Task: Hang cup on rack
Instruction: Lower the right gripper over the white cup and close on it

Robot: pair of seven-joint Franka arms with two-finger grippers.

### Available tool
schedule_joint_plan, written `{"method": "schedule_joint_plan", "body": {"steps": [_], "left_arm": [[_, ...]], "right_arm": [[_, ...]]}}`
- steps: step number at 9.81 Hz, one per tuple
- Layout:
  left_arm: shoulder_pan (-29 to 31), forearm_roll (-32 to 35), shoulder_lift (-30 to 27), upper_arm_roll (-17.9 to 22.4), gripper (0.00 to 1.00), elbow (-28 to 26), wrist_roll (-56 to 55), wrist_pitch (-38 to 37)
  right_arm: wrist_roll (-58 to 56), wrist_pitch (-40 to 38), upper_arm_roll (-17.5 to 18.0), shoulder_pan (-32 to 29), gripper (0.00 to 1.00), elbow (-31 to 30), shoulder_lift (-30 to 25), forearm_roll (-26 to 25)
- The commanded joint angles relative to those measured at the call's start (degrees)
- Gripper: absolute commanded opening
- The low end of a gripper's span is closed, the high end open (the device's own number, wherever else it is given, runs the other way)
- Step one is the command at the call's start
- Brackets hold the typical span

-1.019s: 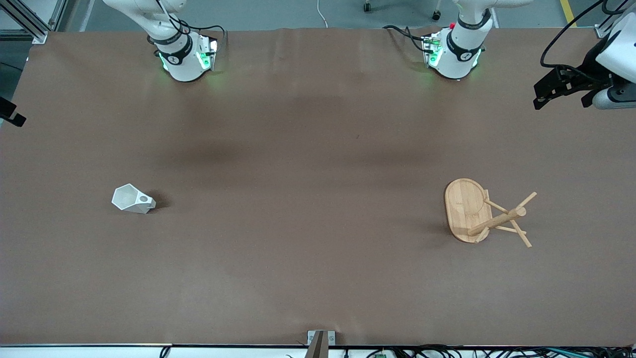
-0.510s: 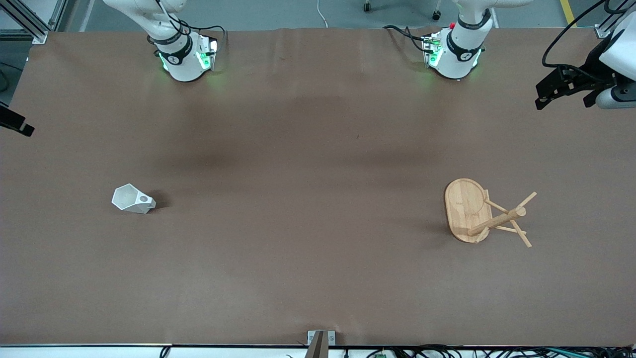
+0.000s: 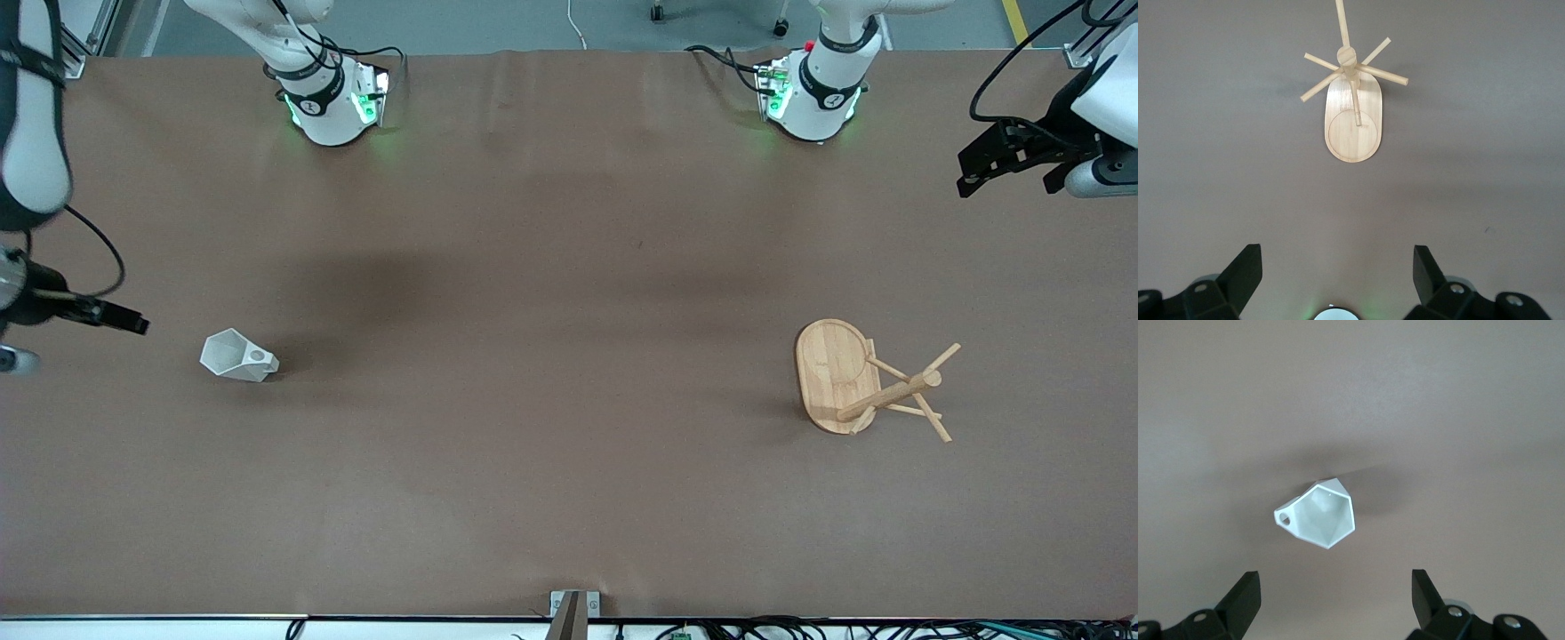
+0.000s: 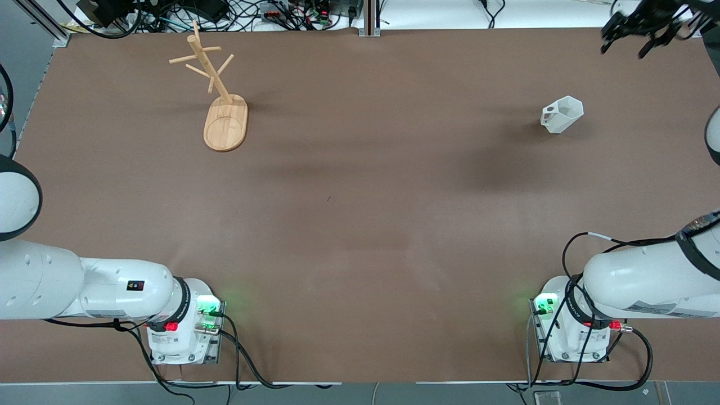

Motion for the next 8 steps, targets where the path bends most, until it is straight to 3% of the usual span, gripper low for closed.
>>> {"method": "schedule_joint_plan", "body": {"steps": [1,3,8], "left_arm": [[-0.2,0.3,1.6,-0.1,1.00,0.2,0.3,-1.2],[-0.2,0.3,1.6,-0.1,1.00,0.3,0.3,-1.2],[0.0,0.2,2.0,-0.2,1.00,0.3,0.5,-1.1]], "right_arm": [[-4.5,8.9,0.6,-1.5,1.00,-7.1,0.2,-0.4],[-6.3,18.9,0.6,-2.2,1.00,-14.2,1.1,-0.3],[-6.4,29.1,0.7,-2.1,0.99,-18.1,7.4,-0.1]]}}
